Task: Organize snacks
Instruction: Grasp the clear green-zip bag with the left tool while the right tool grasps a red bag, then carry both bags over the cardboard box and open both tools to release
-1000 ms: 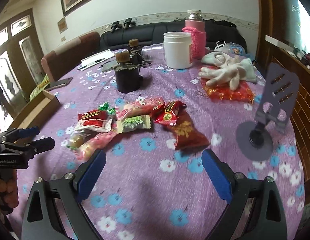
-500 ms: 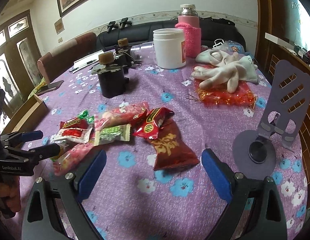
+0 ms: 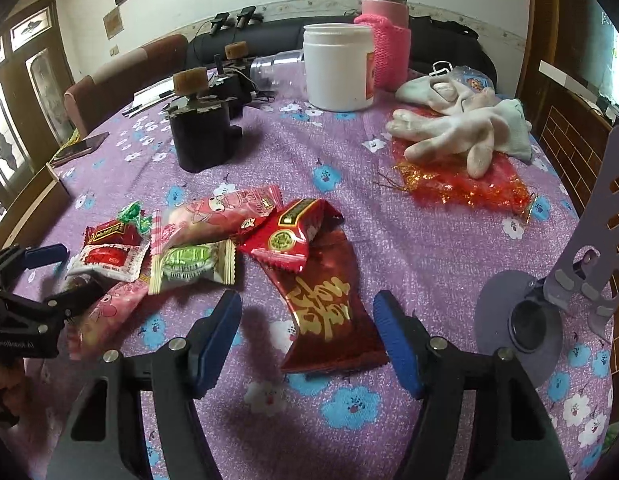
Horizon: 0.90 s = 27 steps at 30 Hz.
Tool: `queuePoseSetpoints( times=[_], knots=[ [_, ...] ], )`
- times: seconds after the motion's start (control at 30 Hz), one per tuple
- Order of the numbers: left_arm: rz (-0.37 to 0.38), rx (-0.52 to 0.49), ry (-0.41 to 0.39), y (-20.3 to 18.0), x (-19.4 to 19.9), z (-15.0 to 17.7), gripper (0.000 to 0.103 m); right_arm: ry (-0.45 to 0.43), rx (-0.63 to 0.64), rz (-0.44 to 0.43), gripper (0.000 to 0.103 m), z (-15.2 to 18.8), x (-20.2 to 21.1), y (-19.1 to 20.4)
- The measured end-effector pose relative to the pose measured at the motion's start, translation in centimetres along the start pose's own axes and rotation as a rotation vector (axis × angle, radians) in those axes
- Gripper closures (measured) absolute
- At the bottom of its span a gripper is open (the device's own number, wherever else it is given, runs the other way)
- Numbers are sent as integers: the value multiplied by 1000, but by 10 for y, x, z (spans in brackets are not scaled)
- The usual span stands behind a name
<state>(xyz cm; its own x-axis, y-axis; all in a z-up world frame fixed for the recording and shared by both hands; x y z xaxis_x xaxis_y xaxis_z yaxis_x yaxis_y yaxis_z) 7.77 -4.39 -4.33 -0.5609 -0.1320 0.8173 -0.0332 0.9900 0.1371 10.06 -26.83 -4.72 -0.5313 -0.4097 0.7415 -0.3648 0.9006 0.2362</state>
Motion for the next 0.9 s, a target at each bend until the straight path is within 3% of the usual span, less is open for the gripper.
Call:
queuePoseSetpoints(
  times=[0.07, 0.1, 0.13, 0.17, 0.23, 0.3, 0.33, 0.63, 0.9],
  knots=[
    [-9, -14, 8, -3, -2, -1, 1, -7, -10, -9, 44, 1, 1, 0],
    [-11, -18, 4, -4, -2, -1, 2, -5, -15, -12, 57, 1, 1, -1],
    [-9, -22, 2, -4, -2, -1, 3, -8, -18, -4, 64, 2, 3, -2],
    [-2, -24, -3, -4, -1, 0, 8, -8, -24, -11, 64, 3, 4, -2],
    [7, -41, -36, -4, 6, 2, 26, -9, -44, -32, 67, 6, 8, -2],
    [19, -43, -44, -2, 11, 3, 57, -18, -43, -31, 71, 9, 14, 1],
    [31, -43, -42, 1, 13, 4, 64, -23, -45, -33, 73, 11, 17, 2],
    [119, 9, -78, 33, 42, 29, 64, -66, -60, -76, 75, 37, 51, 27],
    [121, 30, -177, 65, 93, 53, 63, -129, -55, -139, 75, 55, 87, 68]
  ],
)
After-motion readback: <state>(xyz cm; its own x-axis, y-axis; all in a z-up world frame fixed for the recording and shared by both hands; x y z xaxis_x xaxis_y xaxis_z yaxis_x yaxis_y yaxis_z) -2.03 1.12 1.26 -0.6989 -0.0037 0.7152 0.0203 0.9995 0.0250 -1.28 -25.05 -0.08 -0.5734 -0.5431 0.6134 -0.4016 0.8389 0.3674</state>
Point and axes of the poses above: each gripper's, at about its wrist camera, not at the fingertips, and x roughly against the way its jaws point, y to its left, z to its underside, the point moved 1 cm from there along -x, roughly the way its jaws point, and after that the axes turned 10 degrees about -z, right-handed, at the moved point
